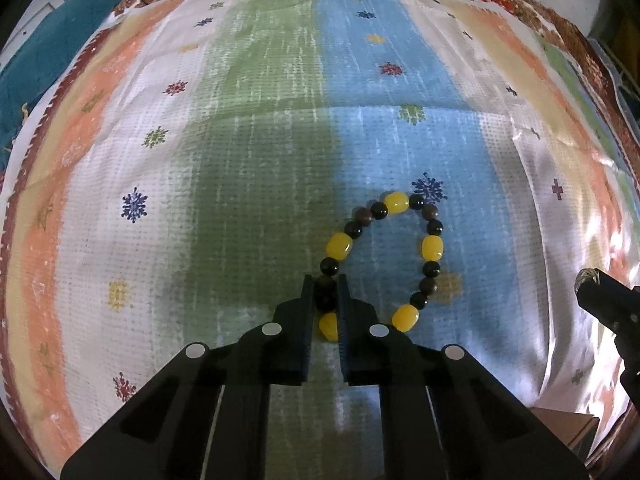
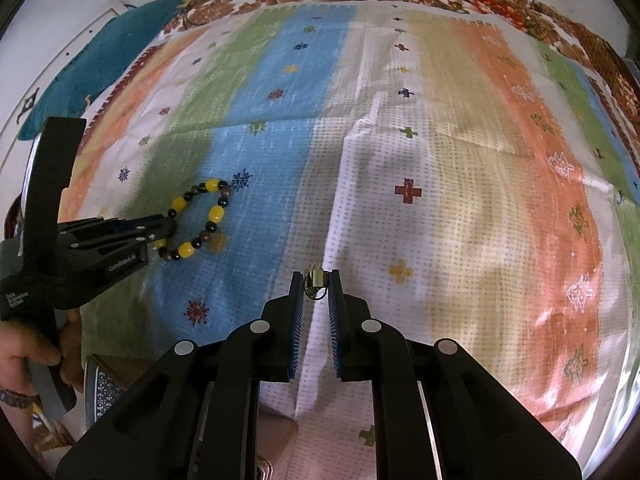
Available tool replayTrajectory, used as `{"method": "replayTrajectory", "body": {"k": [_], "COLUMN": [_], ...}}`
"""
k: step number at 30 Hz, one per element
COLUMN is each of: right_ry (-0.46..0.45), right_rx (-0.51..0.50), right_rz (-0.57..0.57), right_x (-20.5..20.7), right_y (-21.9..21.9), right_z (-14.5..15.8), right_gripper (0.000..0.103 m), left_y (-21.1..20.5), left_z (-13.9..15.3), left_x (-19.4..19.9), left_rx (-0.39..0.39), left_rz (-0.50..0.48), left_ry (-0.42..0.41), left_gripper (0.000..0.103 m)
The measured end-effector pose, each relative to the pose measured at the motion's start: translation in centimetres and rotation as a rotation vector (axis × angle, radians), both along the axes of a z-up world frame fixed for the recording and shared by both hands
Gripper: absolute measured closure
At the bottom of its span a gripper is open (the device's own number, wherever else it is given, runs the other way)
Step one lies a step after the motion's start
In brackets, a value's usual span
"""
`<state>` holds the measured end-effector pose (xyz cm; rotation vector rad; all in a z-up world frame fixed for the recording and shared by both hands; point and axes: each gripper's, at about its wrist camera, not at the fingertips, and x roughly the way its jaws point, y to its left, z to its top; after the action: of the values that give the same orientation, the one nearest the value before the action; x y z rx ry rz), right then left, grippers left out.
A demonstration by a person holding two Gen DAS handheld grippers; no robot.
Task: Organize jewelry
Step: 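Lift bracelet and charm and carry both over the silver tin, then lower bracelet and charm into the tin and open both tools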
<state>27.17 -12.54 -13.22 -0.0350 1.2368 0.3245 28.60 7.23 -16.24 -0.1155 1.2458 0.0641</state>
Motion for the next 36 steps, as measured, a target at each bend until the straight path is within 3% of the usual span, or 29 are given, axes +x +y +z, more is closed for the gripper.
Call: {"method": "replayTrajectory", "body": {"k": [13,36], "right_ry": [-0.067,-0.152], "right_rx": [0.025,0.061], "right_rz": [0.02,0.028], "right_x": [-2.5,-7.3], "right_y": [0.8,0.6], "right_z": [3.8,7.6], "right_gripper": [0.09,0.09], "left_y": [-1.5,-4.2], "left_z": [7.1,13.9], "left_x": [-3.0,-10.5], "left_rx": [-0.056,-0.114], "left_rz": [-0.046,-0.107], "left_ry": [-0.144,-0.31], "left_gripper": [0.093,0.093]}}
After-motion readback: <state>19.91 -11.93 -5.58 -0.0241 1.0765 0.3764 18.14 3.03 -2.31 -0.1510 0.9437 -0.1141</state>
